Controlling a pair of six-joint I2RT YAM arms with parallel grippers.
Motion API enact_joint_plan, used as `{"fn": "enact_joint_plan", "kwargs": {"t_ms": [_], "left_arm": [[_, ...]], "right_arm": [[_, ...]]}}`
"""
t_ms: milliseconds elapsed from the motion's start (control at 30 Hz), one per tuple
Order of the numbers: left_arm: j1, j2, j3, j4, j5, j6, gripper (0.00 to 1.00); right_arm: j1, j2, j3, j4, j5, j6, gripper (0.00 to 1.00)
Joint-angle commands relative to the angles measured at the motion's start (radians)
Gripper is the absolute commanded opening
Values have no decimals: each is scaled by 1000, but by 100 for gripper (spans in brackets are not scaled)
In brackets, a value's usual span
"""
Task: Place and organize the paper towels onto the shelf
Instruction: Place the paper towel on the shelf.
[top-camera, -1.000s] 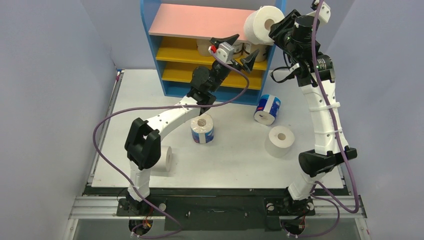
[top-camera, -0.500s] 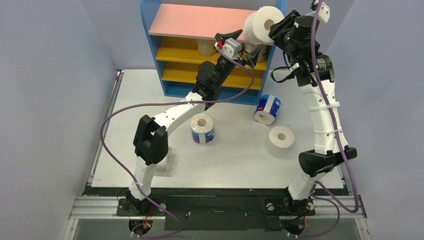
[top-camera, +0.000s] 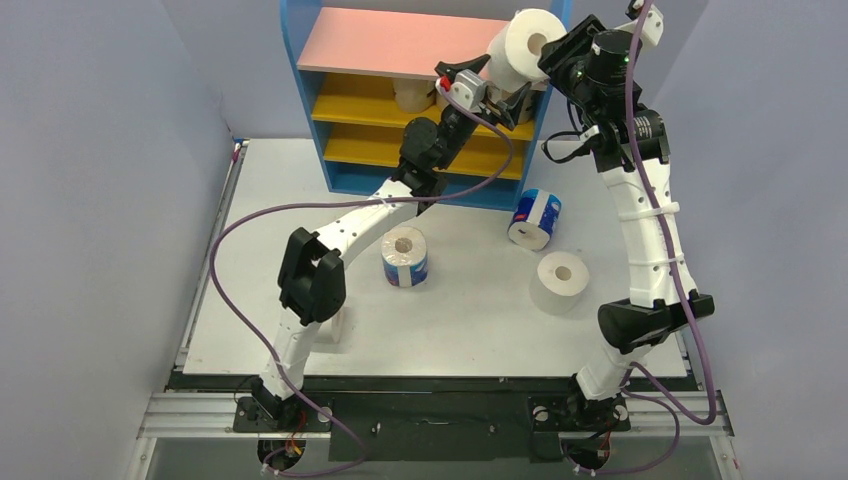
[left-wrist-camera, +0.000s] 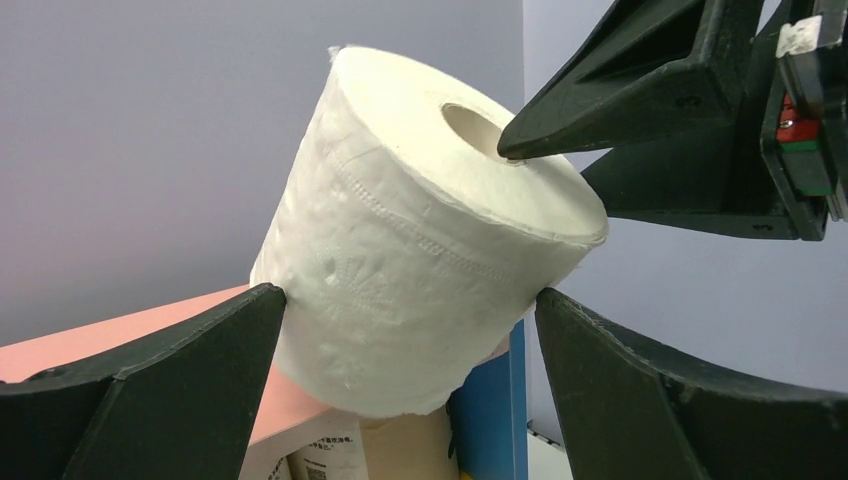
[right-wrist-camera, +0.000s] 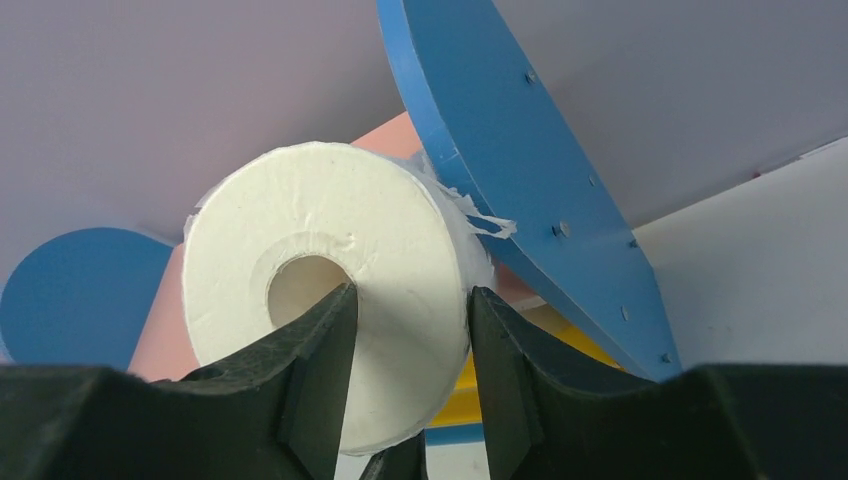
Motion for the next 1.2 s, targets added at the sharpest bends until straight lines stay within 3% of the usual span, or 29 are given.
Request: {"fn": "enact_joint_plan", "kwargs": {"t_ms": [0, 767, 933, 1167], "left_arm": [[-6, 23, 86, 13, -21, -19, 96], [-8, 55, 144, -16, -22, -26, 96], [0, 38, 130, -14, -22, -33, 96], [19, -43, 80, -46, -49, -139, 96]], "right_arm": [[-10, -18, -9, 94, -31, 25, 44], [-29, -77, -18, 158, -97, 90, 56], [-27, -245, -254, 346, -114, 114, 62], [-25, -459, -489, 431, -90, 89, 65]]}}
